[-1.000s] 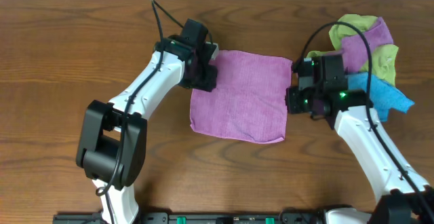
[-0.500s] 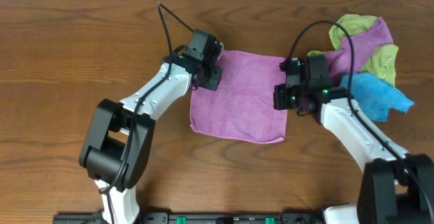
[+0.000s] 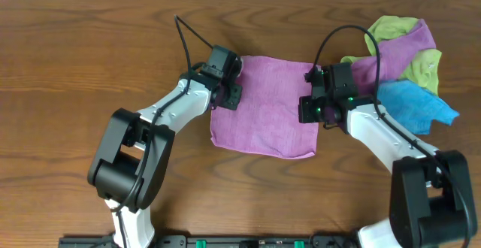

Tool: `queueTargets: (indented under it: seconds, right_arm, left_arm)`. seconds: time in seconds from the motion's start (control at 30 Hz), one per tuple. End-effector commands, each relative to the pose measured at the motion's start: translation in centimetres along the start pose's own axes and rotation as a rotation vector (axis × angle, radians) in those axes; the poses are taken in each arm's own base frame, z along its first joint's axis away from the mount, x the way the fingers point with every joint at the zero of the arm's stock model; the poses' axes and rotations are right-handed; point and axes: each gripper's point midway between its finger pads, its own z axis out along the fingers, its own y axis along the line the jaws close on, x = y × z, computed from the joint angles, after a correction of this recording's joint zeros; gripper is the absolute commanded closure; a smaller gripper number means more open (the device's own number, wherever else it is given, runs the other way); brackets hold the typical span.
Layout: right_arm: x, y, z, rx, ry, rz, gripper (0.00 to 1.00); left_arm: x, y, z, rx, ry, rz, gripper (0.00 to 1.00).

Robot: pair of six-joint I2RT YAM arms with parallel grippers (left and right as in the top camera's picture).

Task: Fold the cloth
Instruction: 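Move both grippers down onto the pink towel's far edge corners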

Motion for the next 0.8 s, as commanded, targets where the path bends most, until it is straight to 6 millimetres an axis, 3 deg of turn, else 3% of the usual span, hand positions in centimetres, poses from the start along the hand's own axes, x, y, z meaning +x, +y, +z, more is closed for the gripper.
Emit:
queueTargets:
  seconds: [0.0, 0.5, 0.7, 0.77]
  right_arm:
    - [0.3, -0.6, 0.4, 0.039, 0.003, 0.013, 0.99]
    - [3.2, -1.9, 3.9, 0.07, 0.121, 0.034, 0.98]
    - [3.4, -1.1, 4.1, 0.064, 0.125, 0.046, 0.99]
    - [3.4, -0.2, 4.2, 0.051, 0.125, 0.025, 0.99]
  left_arm:
    - [1.2, 0.7, 0.7, -0.024, 0.023, -0.026, 0.94]
    - [2.7, 0.9, 1.2, -0.025, 0.052, -0.065, 0.94]
    - [4.4, 1.1, 1.7, -0.034, 0.078, -0.1, 0.95]
    - [5.1, 2.2, 1.8, -0.085, 0.091, -0.104, 0.94]
